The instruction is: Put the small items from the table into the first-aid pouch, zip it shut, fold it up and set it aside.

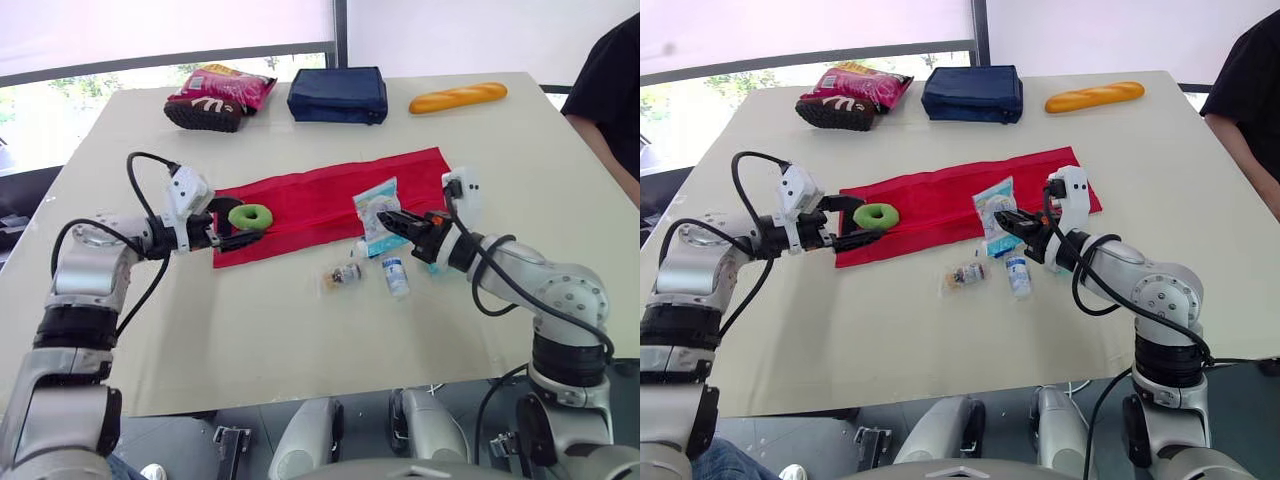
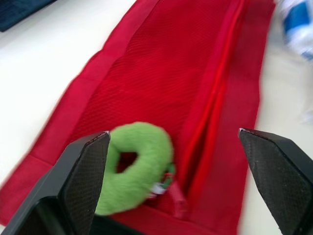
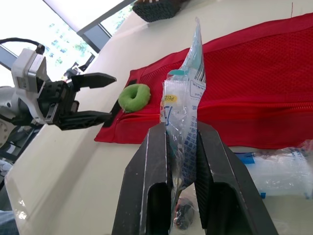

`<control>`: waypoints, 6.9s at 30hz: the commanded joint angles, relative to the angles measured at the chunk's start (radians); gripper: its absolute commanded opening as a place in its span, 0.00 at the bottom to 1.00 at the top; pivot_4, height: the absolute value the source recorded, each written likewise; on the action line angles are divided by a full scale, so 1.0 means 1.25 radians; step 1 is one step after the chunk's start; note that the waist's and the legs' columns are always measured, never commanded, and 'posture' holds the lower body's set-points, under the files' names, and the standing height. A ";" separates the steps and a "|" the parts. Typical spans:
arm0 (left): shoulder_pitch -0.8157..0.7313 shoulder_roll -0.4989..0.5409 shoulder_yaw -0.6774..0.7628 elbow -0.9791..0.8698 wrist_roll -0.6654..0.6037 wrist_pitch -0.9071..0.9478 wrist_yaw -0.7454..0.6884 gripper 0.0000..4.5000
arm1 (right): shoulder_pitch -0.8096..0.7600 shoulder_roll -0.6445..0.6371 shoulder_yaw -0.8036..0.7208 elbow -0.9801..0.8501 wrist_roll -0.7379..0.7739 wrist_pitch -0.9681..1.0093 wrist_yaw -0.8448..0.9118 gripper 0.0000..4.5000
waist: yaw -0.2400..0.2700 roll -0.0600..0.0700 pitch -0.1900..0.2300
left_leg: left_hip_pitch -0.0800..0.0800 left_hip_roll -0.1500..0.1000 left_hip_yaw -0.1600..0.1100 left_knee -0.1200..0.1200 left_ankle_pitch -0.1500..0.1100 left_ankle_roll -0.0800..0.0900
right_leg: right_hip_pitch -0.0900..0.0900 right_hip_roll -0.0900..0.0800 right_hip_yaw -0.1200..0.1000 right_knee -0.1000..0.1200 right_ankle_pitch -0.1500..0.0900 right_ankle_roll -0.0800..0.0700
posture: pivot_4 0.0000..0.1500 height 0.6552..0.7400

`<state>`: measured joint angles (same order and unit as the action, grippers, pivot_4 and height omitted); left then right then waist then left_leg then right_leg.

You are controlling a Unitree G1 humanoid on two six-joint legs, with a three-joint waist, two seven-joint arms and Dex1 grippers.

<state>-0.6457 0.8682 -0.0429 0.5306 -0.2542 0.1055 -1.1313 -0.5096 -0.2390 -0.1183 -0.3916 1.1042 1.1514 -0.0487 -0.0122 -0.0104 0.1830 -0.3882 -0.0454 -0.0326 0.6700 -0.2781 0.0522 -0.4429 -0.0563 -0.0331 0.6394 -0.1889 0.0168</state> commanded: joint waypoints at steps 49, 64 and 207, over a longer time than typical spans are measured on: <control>-0.061 -0.167 -0.014 -0.105 0.052 0.082 -0.113 0.01 | 0.022 0.064 0.043 -0.048 0.041 -0.013 -0.016 0.02 | -0.004 -0.002 -0.001 | -0.007 0.000 0.000 0.013 -0.003 0.005 | -0.004 -0.001 0.001 0.006 0.002 0.002 | 1.00 1.00; 0.023 -0.176 0.012 -0.266 0.005 0.135 -0.056 0.01 | -0.050 0.213 0.055 0.201 0.073 0.073 -0.097 0.02 | -0.003 -0.002 -0.001 | -0.007 0.000 0.001 0.012 -0.002 0.003 | -0.004 -0.001 0.001 0.006 0.002 0.002 | 1.00 1.00; 0.071 -0.249 0.111 -0.313 -0.311 0.553 0.078 0.00 | -0.055 0.160 0.105 0.138 -0.360 -0.037 0.193 0.84 | -0.001 -0.002 -0.001 | -0.006 -0.003 0.000 0.011 0.000 0.000 | -0.004 -0.005 0.002 0.006 0.002 0.001 | 1.00 1.00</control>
<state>-0.5494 0.5068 0.0448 0.0961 -0.6811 0.8242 -1.0659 -0.5799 -0.0220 0.0533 -0.1329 0.6127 1.0989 0.1535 -0.0138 -0.0131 0.1812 -0.3961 -0.0488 -0.0323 0.6843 -0.2783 0.0522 -0.4484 -0.0628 -0.0307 0.6470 -0.1863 0.0183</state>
